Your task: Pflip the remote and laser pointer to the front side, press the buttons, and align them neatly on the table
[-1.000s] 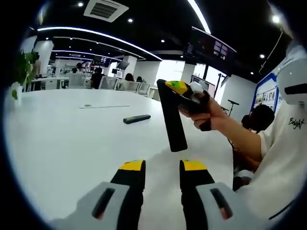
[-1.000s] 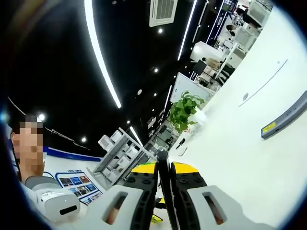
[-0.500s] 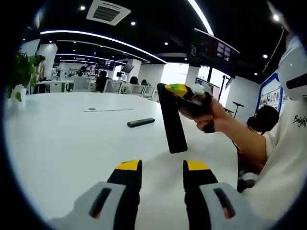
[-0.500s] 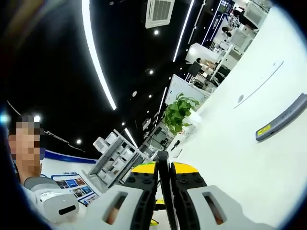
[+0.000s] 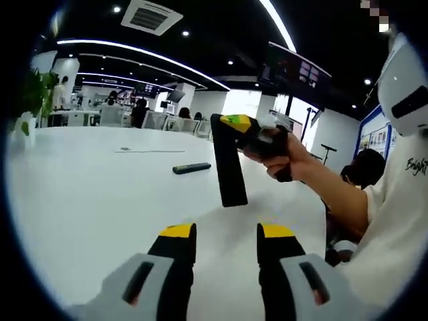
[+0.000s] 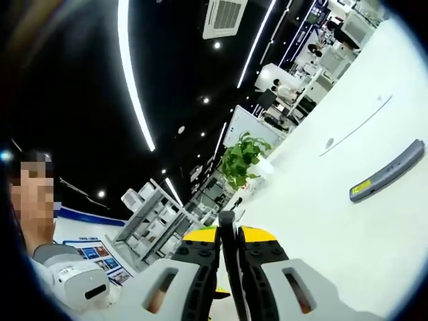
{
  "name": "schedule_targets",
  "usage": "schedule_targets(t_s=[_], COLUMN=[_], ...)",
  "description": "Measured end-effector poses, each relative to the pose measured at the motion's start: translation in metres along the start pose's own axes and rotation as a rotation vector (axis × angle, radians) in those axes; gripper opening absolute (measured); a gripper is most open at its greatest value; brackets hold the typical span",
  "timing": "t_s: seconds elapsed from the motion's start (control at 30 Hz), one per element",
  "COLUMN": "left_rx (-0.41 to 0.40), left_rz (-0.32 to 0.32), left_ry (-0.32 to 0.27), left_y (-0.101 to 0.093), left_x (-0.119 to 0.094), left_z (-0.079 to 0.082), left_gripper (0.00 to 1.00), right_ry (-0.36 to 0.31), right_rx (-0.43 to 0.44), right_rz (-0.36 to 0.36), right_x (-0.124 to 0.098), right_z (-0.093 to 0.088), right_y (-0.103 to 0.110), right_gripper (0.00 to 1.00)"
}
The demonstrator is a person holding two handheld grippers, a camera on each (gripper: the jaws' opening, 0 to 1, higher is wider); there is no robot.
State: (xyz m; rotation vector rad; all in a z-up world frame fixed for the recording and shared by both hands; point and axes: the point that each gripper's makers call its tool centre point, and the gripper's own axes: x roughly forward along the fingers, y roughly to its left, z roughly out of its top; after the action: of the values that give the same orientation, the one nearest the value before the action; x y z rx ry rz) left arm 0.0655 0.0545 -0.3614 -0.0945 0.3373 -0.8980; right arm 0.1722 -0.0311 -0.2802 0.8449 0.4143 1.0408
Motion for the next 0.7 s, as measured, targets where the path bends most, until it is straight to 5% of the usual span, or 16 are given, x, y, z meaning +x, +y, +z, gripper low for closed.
schedule_targets(t_s=[0.4,0.7], left_rx=[0.097,0.000], left_rz=[0.093,0.106], left_ry=[-0.010,-0.050], left_y=[0.003,0.000], left_x=[-0.020,-0.021], left_z=[0.003,0.004], left_gripper=[0.38,0.37], right_ry=[-0.004,-0.007], right_rx=[0.016,0.031], right_rz=[-0.012,-0.005], right_x=[-0.006,-0.006], right_z=[0.005,0.003], right_y=[-0.005,-0.005], right_gripper=[0.14,0.14])
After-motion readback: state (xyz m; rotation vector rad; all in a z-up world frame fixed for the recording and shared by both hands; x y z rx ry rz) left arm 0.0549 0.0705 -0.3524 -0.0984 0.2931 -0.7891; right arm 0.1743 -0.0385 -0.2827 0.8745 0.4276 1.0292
